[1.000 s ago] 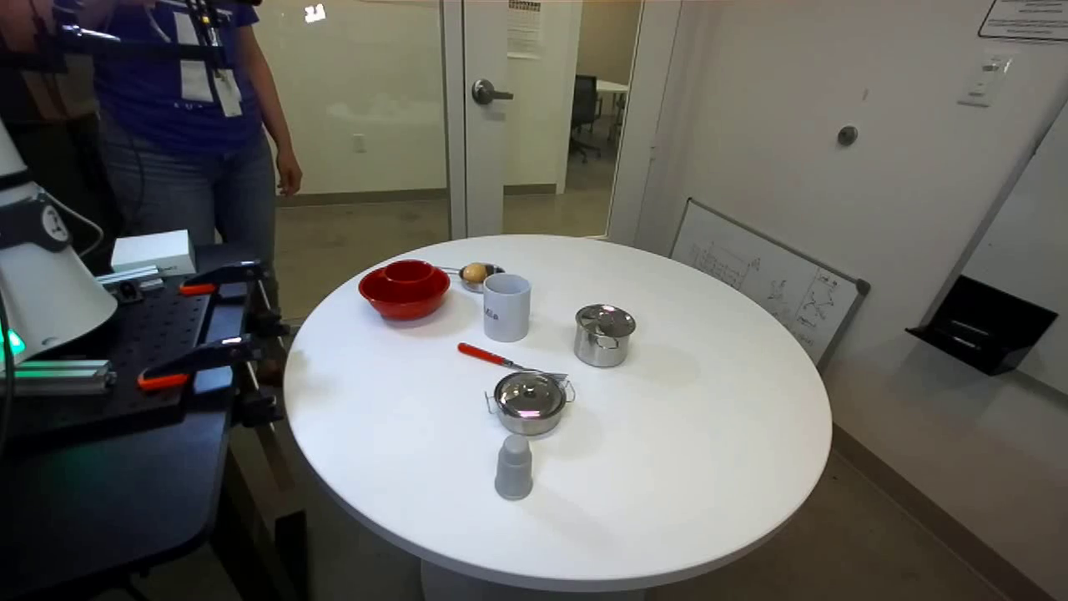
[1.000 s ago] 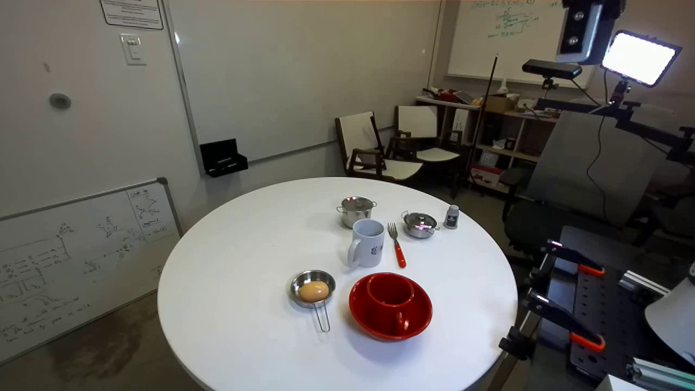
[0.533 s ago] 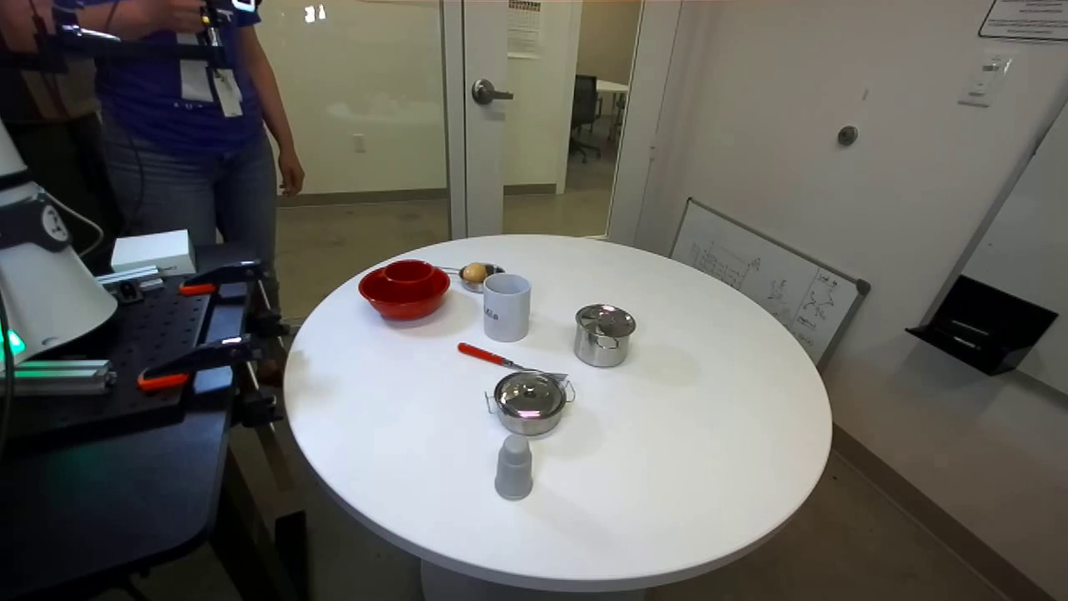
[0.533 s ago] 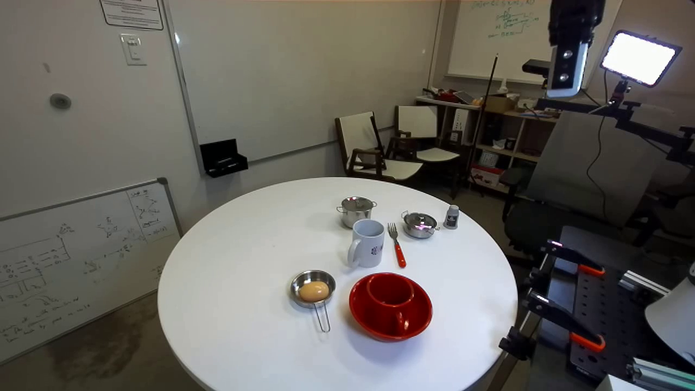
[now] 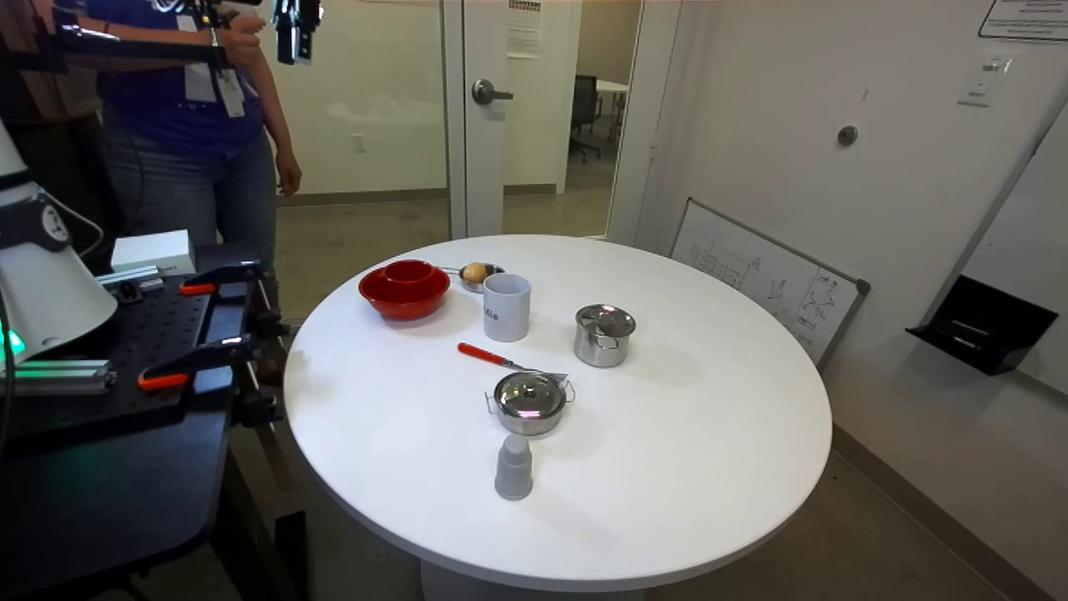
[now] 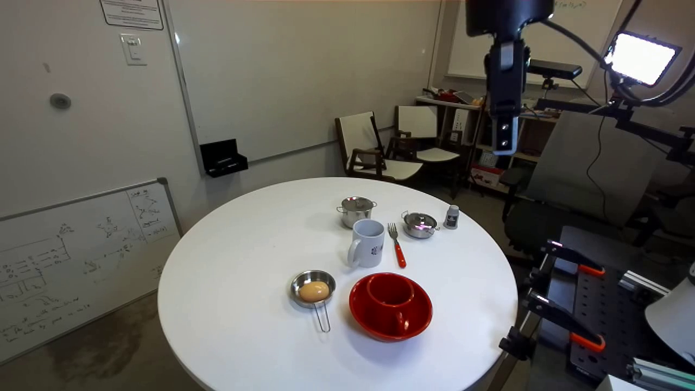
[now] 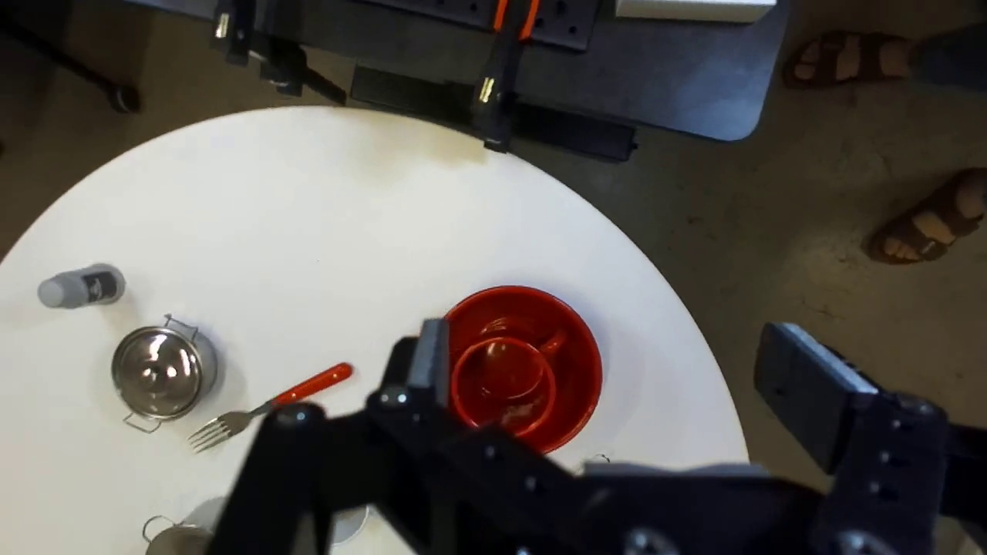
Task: Move the silver pan to the right
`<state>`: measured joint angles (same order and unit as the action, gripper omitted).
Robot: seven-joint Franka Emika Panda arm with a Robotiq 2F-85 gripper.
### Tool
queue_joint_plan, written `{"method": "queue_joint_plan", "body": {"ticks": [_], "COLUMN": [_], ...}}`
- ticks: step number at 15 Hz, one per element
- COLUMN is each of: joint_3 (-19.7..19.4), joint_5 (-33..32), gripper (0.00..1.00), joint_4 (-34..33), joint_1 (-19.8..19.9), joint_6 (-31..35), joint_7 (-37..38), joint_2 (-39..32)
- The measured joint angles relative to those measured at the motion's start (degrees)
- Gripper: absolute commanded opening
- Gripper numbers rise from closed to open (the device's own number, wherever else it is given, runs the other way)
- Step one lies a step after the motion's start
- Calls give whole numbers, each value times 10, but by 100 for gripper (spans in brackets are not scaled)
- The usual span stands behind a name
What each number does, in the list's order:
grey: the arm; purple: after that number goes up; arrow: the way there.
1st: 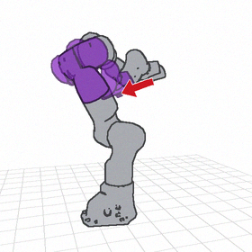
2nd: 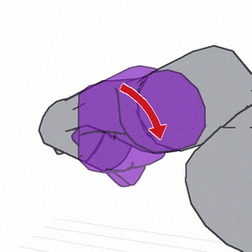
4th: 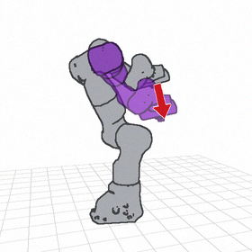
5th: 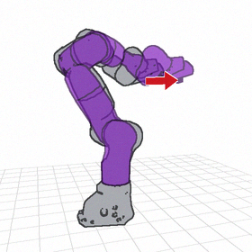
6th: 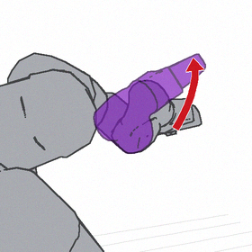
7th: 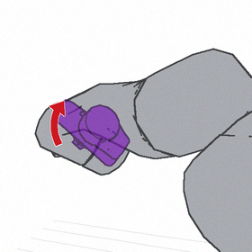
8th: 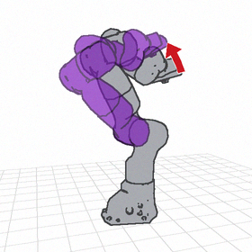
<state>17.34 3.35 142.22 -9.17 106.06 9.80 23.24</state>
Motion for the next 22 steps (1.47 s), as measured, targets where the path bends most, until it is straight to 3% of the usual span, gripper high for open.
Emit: {"method": "queue_joint_plan", "body": {"ticks": [7, 16, 22], "joint_3": [-22, -27, -40], "joint_5": [-53, -58, -150], "gripper": [100, 100, 100], "joint_4": [-39, -45, -46], "joint_1": [-4, -6, -3], "joint_6": [71, 82, 233], "joint_7": [-136, -140, -176], "joint_2": [-114, -126, -183]}}
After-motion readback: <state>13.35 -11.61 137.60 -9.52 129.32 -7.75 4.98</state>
